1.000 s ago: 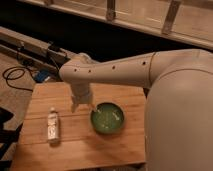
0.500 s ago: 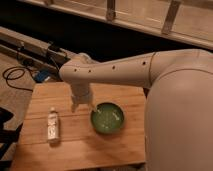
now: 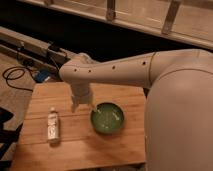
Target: Place the bottle in the ceramic bowl
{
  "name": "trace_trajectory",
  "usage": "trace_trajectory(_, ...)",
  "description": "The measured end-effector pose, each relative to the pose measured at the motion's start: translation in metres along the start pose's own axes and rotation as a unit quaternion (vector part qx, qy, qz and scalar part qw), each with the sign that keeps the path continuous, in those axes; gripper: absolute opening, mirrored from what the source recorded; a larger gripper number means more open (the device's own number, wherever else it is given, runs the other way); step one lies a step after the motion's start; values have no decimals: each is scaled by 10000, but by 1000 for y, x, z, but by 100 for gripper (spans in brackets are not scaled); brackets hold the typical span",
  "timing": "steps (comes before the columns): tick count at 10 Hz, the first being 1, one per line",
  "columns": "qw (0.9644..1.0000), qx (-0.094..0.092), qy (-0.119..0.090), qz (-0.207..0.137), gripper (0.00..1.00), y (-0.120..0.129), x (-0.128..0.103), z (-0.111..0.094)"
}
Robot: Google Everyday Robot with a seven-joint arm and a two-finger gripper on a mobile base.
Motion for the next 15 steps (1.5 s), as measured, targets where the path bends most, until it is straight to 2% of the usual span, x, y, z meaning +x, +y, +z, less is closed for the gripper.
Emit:
trace_trajectory(1,10000,-15,-10,-2,65,0,-1,0)
trace_trajectory(3,9994,-209,-261,-112,65,6,-7,-10)
trace_trajectory(4,9981,-309,-445,-280,65,22,-16,-14)
trace_trajectory(6,9959,-391,-618,-541,65,57,-32,-16)
trace_trajectory(7,9943,-424,-663,-720,65,86,-44,-15)
trace_trajectory(8,9931,-460,-679,-834,65,104,-49,-13)
trace_trajectory(9,9927,-466,-683,-880,65,112,-51,-13)
trace_trajectory(10,9932,-412,-672,-859,65,107,-52,-13)
trace_trajectory(13,9931,-399,-692,-861,65,105,-51,-14)
trace_trajectory(14,9936,-277,-717,-830,65,95,-50,-14)
trace_trajectory(15,9936,-251,-698,-851,65,90,-46,-12)
